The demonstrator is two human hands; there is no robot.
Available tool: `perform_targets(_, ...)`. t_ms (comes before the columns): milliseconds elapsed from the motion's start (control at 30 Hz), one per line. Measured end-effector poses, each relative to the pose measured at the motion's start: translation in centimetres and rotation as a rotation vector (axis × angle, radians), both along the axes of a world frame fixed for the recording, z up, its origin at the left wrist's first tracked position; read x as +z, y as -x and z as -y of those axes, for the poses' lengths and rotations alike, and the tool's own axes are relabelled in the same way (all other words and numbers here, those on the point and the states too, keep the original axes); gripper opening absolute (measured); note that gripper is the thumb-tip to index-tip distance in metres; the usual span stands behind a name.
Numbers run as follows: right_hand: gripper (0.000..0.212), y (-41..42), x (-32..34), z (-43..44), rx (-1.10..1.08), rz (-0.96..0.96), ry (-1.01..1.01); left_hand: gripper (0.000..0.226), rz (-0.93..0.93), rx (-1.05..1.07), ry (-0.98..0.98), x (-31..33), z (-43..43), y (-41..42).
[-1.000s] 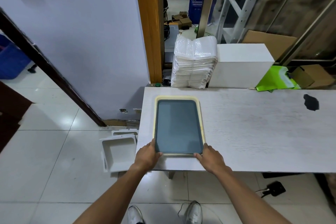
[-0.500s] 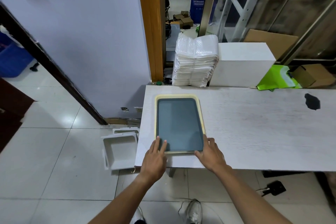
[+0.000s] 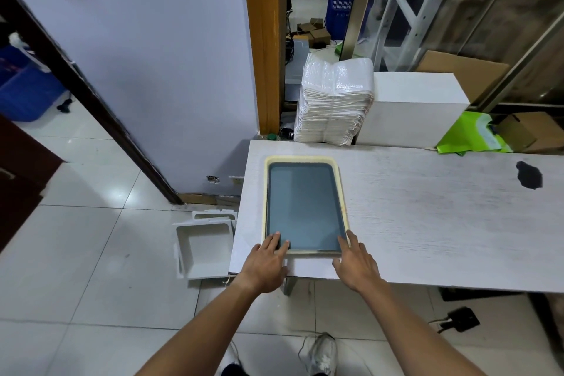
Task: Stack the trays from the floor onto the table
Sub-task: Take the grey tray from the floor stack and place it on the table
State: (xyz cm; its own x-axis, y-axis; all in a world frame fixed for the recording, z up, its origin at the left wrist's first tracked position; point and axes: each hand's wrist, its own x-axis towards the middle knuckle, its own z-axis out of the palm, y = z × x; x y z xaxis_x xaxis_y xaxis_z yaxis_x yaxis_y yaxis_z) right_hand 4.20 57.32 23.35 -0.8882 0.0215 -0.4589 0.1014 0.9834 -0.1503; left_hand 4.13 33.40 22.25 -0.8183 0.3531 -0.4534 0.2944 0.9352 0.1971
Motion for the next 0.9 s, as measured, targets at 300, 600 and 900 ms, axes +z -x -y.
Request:
perform_targets(300, 0.069, 1.3, 1.3, 1.6, -0.008, -0.114, -0.005, 0.068, -0.089, 0.057, -0.066, 1.2, 1.9, 0.1)
perform_targets(600, 0.086, 3.6, 2.8, 8.1, 0.138, -0.184, 0.157, 0.063, -0.138, 0.302, -0.137, 2.8, 7.5, 0.7)
perform_targets(900, 0.076, 6.0, 3.0, 16.7, 0.336, -0.131, 0.197, 0.054, -0.175, 0.601, -0.199, 3.9, 16.6, 0.4)
